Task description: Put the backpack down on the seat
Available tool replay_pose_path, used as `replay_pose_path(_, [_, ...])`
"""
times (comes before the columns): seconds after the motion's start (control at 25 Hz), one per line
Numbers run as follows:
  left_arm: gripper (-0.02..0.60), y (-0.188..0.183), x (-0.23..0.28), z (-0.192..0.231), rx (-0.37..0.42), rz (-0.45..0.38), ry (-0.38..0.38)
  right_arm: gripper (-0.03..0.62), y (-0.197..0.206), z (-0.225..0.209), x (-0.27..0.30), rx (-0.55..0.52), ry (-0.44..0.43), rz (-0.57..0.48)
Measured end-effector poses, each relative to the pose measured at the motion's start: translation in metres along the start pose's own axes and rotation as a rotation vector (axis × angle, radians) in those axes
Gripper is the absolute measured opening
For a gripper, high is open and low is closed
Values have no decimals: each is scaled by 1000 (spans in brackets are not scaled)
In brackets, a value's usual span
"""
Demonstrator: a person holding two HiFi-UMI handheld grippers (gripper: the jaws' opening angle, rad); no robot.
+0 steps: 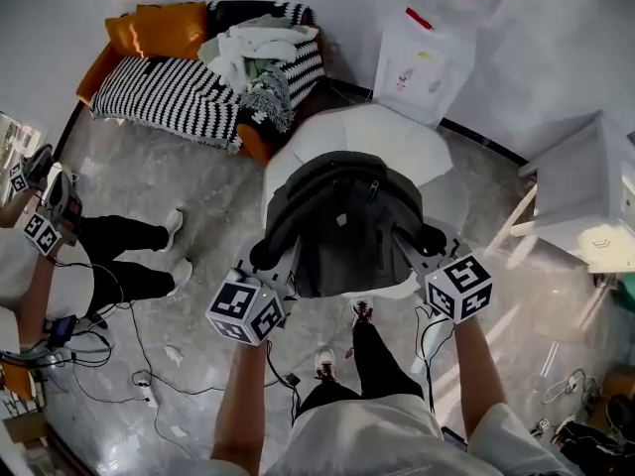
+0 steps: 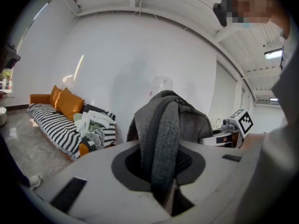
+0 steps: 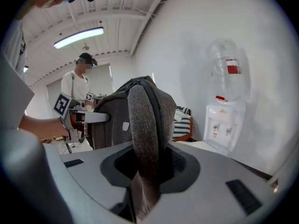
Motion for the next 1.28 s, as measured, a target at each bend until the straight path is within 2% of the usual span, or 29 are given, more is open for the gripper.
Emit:
replay_pose_path(0.32, [74,3,54,17,1,6,-34,97,10,-51,37,22,-28,2])
replay_pose_path(0.64, [75,15,89,44,-14,12,-79,97,25,-81,81,35,-81,20])
replay_pose_path(1.08, [75,24,138,99,-22,42,-31,97,43,-100,135,75,-19,35])
replay_pose_path(1.28, [75,41,157,125,-31,58,-20,98,63,-105,161,104,3,51])
Point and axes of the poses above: the fingertips, and each gripper's own axes: x forward along the fingers, z to its left, y out of its underside, the point moved 7 cm from there along -x, backward along the fingers, and after that the axes turned 10 degrees about -x, right-handed, at the moved point
